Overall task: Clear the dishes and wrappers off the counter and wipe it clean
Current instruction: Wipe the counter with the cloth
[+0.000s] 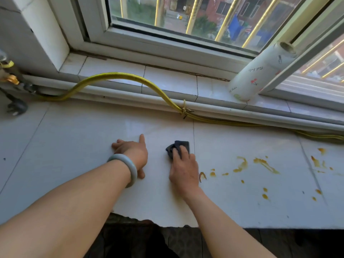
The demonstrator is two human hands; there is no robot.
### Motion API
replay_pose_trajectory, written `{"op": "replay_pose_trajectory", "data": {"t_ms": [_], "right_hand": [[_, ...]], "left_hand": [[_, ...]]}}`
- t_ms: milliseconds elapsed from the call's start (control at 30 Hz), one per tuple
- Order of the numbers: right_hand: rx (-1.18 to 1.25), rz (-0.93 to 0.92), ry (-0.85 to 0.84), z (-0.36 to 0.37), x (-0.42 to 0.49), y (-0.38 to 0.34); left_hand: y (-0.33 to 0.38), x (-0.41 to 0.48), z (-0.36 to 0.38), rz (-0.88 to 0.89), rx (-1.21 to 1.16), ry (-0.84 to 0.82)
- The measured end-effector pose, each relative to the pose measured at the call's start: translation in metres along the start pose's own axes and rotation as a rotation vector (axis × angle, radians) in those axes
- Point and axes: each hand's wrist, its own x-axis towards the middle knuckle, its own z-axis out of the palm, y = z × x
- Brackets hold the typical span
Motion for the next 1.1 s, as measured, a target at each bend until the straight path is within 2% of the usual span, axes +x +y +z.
{"op": "replay_pose_trajectory", "data": {"t_ms": [167,300,367,433,500,600,767,867,967,1033,1100], "right_hand": [[-0.039,0.211,0.014,-0.008,-0.012,0.067],[0.013,0.299,0.091,-0.013,-0.014,0.064],[0.079,0.169,0.177,-0.005,-0.025,0.033],[0.083,-0.064,0.150,0.011,-0.046,-0.001],[0.044,-0.176,0.095,0.020,-0.062,-0.017],[0.063,-0.075,0.135,0.018,-0.056,0.011],[-0.008,0.185,0.090,-0.002,-0.059,0.084],[0.011,0.263,0.114,-0.009,-0.059,0.086],[0.087,0.102,0.219,-0.003,-0.067,0.035],[0.098,-0.088,0.171,0.013,-0.084,-0.011],[0.050,-0.182,0.093,0.025,-0.103,-0.042]], "left_hand": [[-0.002,0.004,0.002,0.044,0.040,0.041],[-0.003,0.005,0.003,0.046,0.027,0.041],[-0.002,0.007,0.002,0.044,0.008,0.035],[-0.003,0.009,0.004,0.042,-0.005,0.030],[-0.004,0.010,0.005,0.049,-0.009,0.038],[-0.007,0.012,0.007,0.070,0.002,0.063],[-0.014,0.001,0.011,0.153,0.104,0.167],[-0.021,-0.012,0.016,0.184,0.138,0.240],[-0.029,-0.026,0.020,0.216,0.104,0.275],[-0.035,-0.030,0.024,0.232,0.077,0.283],[-0.040,-0.027,0.032,0.246,0.032,0.289]]}}
